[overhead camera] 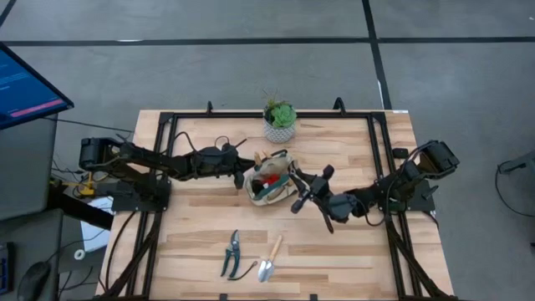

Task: Pick & Place Garden tools in Gardening bag
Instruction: Put the trowel into the gardening bag

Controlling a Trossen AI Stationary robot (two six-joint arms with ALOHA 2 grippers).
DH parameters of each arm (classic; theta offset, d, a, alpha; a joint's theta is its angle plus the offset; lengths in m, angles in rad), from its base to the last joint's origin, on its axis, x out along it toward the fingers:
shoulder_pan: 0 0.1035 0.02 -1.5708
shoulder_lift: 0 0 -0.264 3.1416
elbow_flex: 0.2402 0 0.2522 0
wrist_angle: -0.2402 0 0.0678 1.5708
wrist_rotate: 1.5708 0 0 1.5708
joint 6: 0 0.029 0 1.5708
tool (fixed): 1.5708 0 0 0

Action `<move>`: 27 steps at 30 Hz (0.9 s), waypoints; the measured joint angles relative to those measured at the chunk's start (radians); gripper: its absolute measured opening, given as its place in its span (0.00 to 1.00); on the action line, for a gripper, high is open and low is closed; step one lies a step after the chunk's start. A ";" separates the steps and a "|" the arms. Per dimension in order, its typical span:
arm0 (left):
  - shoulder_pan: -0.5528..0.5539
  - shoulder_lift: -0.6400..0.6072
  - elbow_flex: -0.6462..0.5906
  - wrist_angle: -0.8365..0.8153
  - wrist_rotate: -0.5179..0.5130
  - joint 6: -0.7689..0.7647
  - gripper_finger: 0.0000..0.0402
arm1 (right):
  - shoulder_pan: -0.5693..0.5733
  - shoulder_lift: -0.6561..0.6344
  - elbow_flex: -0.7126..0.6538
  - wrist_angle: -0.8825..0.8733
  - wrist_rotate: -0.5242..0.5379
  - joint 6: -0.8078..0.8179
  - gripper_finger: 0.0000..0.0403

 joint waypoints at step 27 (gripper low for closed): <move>-0.004 0.000 0.000 0.014 0.014 -0.001 0.01 | 0.010 0.195 0.056 0.117 0.024 0.019 0.11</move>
